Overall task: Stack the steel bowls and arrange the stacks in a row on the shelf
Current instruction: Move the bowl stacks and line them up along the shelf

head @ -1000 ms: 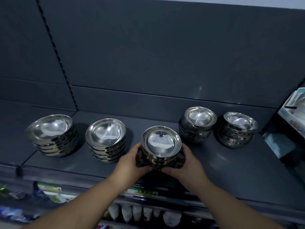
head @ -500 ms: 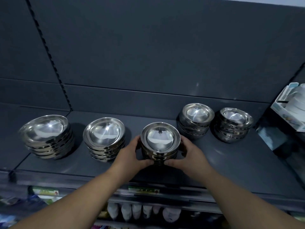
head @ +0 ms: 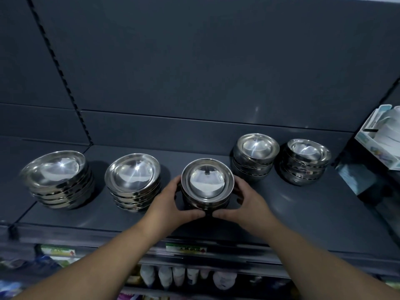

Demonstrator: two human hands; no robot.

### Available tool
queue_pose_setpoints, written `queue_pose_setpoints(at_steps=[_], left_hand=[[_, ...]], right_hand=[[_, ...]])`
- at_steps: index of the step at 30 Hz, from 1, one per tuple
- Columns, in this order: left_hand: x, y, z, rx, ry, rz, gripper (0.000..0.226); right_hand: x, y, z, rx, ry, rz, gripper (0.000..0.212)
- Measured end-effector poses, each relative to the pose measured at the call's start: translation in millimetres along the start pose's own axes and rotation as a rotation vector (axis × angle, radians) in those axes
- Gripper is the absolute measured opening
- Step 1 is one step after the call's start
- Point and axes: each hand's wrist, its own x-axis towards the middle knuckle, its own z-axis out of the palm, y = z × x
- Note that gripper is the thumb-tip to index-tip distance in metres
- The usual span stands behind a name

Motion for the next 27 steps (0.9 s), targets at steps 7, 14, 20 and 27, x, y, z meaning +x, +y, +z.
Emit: queue_pose_setpoints(at_steps=[7,14,20,27], left_hand=[[3.8,3.2,-1.3,-0.055,0.038,0.028,0.093],[8.5,2.6,-0.9,-0.118,0.018,0.009,0.095],[7.9,1.2,-0.4,-0.085,0.026,0.031,0.097],[8.4,-1.8,1.2,-0.091,0.021,0.024,0.103]], right_hand=[[2.9,-4.7,-5.4,-0.008,0.010,-0.025,0.087],[5.2,-6.4,-7.7,-0.001,0.015,-0.015,0.083],[5.9,-7.3,-8.5,-0.052,0.011,-0.008,0.084],[8.7,-10.2,-6.9,-0.161,0.029,-0.045,0.087]])
